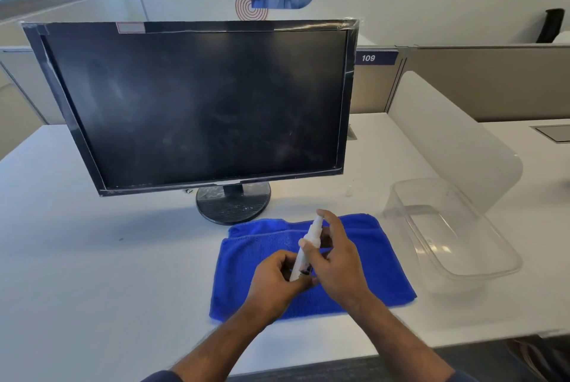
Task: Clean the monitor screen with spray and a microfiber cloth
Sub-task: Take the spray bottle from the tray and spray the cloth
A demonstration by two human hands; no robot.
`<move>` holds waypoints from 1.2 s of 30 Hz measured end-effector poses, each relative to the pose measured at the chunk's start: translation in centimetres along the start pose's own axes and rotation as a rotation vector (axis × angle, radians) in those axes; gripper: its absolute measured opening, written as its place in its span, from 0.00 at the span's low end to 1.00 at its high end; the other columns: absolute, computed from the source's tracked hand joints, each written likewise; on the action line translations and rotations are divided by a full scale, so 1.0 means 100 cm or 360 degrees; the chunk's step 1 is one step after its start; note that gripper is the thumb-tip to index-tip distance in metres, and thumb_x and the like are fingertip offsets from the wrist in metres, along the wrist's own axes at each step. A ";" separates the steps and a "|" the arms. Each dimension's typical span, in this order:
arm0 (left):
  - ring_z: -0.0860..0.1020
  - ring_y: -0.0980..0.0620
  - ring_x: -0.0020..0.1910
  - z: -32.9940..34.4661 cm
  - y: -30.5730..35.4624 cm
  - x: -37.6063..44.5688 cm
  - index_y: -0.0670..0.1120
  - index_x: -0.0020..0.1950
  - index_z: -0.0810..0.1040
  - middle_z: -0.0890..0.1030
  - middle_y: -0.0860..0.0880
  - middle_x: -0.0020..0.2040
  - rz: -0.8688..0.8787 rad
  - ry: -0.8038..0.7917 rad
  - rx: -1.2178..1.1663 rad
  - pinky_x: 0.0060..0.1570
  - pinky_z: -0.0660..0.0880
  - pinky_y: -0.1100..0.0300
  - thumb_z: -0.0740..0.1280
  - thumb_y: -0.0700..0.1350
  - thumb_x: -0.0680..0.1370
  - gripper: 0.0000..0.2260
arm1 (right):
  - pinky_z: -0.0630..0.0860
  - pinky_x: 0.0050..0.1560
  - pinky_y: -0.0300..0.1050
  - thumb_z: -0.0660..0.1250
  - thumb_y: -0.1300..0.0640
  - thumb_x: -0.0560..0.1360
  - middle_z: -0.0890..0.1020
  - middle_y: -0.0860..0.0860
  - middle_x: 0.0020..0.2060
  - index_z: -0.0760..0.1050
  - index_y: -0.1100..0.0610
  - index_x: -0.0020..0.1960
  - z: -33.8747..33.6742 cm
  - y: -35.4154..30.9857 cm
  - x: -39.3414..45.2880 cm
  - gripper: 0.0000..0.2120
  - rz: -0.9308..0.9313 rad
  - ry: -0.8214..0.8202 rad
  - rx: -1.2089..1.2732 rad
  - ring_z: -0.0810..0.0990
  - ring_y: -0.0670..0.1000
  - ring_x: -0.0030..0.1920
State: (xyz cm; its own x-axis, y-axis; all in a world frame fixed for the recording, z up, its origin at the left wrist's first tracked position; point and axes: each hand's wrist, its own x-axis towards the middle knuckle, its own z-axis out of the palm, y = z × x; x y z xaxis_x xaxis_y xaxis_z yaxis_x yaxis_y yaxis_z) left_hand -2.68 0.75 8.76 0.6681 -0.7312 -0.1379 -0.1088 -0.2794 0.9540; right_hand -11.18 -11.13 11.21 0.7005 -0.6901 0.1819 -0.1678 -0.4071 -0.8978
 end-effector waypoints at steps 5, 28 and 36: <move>0.83 0.52 0.40 0.011 -0.001 0.000 0.48 0.47 0.78 0.84 0.50 0.42 0.0000 0.0114 -0.0062 0.39 0.81 0.57 0.83 0.49 0.62 0.20 | 0.80 0.44 0.32 0.72 0.52 0.76 0.77 0.44 0.55 0.54 0.30 0.72 0.004 0.004 -0.007 0.36 0.0075 -0.0106 0.0051 0.80 0.43 0.50; 0.74 0.56 0.60 -0.046 -0.053 0.032 0.53 0.60 0.77 0.77 0.57 0.59 0.0374 0.0273 0.1037 0.62 0.71 0.60 0.71 0.58 0.75 0.17 | 0.81 0.41 0.38 0.66 0.59 0.78 0.71 0.33 0.55 0.56 0.39 0.77 -0.042 0.039 -0.015 0.33 0.0060 0.0150 -0.0304 0.78 0.48 0.47; 0.53 0.51 0.80 -0.066 -0.101 0.030 0.52 0.80 0.58 0.58 0.54 0.81 0.0146 0.0191 0.1478 0.77 0.52 0.52 0.48 0.70 0.77 0.36 | 0.70 0.46 0.28 0.64 0.57 0.79 0.70 0.40 0.67 0.57 0.42 0.77 -0.063 0.061 -0.024 0.30 0.0205 0.0025 -0.0544 0.76 0.43 0.51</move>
State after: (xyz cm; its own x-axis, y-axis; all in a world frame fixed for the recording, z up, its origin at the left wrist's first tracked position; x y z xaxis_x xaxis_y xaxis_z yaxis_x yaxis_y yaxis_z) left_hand 5.29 5.52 0.46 0.6936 -0.7203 0.0046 -0.6736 -0.6463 0.3585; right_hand -18.23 -15.75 7.87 0.6484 -0.7566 0.0847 -0.4778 -0.4910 -0.7285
